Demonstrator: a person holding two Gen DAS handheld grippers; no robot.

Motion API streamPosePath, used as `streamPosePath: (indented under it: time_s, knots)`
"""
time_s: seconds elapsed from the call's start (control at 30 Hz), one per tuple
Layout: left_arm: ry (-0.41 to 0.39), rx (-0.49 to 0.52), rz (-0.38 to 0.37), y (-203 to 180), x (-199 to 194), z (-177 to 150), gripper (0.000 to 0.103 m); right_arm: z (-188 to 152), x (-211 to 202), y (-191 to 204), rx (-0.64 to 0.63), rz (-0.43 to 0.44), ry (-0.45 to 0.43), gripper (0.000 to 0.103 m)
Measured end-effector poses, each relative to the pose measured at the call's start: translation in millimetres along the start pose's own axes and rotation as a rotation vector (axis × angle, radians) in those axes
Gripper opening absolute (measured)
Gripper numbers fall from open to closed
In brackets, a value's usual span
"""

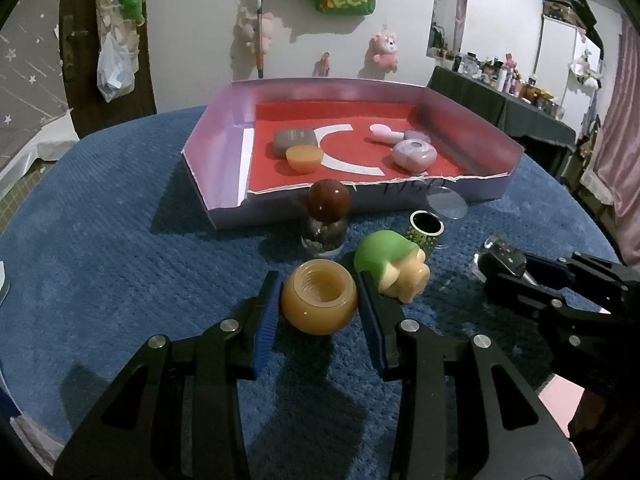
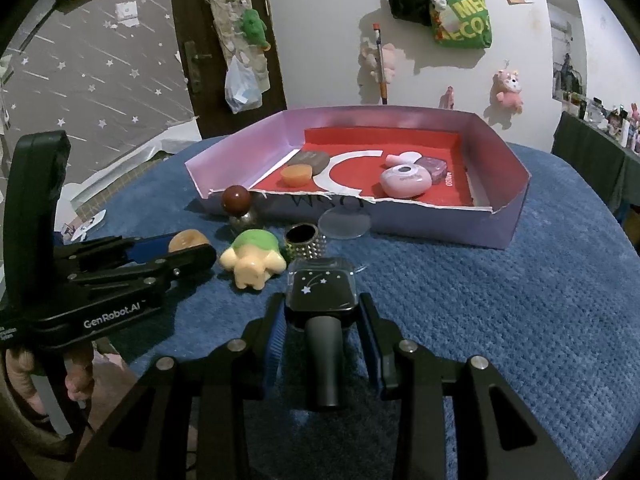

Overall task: Organize rigid objects
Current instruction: 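Lift both held items and carry them over the red box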

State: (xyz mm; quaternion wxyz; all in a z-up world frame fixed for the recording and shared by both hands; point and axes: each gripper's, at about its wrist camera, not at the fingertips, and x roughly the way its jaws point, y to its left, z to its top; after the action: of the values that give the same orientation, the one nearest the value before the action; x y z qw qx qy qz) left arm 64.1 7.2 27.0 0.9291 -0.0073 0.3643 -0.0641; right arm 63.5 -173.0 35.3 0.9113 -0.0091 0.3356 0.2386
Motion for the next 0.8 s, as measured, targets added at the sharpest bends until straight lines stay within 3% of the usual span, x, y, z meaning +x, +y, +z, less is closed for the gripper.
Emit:
streamPosePath:
  time_s: [0.8]
  knots:
    - [-0.067, -0.009, -0.063, 7, -22, 23, 0.036, 22, -3, -3, 0.036, 0.079, 0.007, 0.038]
